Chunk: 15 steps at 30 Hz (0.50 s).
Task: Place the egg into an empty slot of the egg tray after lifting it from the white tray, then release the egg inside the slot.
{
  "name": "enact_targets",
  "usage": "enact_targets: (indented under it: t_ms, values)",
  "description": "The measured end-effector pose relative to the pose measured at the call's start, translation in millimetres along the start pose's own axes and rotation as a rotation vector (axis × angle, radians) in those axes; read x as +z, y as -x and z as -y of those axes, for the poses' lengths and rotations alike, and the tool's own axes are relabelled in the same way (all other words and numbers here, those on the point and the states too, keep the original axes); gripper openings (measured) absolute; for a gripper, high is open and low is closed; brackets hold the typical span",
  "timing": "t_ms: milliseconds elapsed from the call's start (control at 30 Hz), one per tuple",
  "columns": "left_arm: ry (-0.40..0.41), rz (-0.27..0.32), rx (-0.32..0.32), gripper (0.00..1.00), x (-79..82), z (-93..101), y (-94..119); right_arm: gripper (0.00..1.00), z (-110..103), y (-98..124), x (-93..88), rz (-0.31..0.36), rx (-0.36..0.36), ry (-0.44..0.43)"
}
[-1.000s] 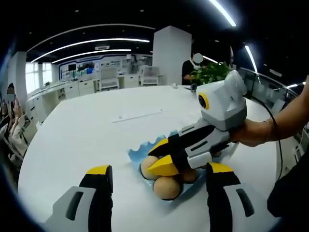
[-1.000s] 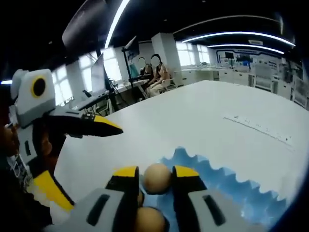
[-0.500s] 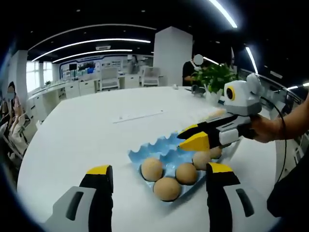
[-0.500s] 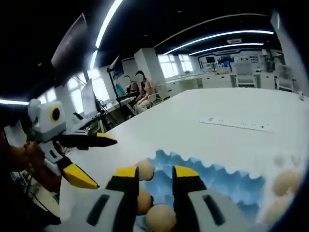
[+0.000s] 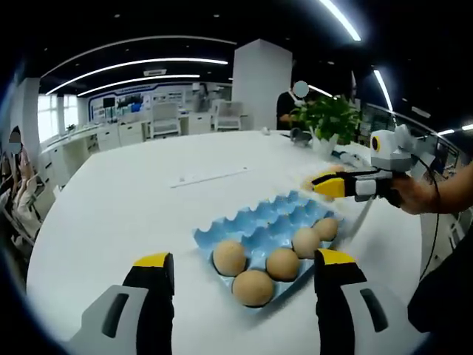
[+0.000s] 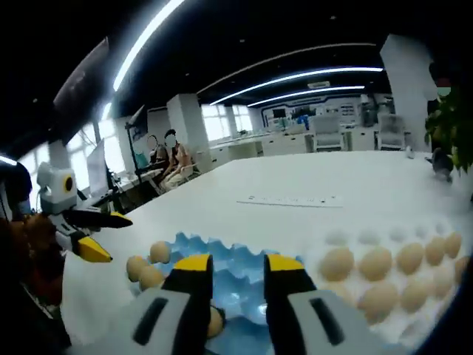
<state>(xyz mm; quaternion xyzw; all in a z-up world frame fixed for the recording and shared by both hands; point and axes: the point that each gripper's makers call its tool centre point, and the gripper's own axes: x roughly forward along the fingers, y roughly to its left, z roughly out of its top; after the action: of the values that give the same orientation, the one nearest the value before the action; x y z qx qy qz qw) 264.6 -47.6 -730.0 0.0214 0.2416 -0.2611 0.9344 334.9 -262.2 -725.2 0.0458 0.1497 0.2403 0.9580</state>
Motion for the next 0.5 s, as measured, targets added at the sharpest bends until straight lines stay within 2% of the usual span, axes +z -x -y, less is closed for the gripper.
enact_targets:
  t_ms: [100,267,333,433,500]
  values:
    - [0.0,-0.004,-0.001,0.77,-1.1,1.2,-1,0.27,24,7,-1.8,0.01,-0.071,-0.026]
    - [-0.002,0.0,-0.003,0.77,0.3,1.8,0,0.26,45,12,-21.8,-0.068,-0.128,0.014]
    - [-0.002,-0.001,-0.004,0.77,0.3,2.0,0,0.26,49,11,-24.4,-0.061,-0.129,0.003]
    - [-0.006,-0.005,-0.001,0.77,-0.5,1.3,1,0.25,50,9,-32.0,-0.091,-0.128,0.005]
    - [-0.007,-0.005,0.003,0.77,-0.4,0.0,1,0.24,46,8,-35.0,-0.115,-0.108,0.078]
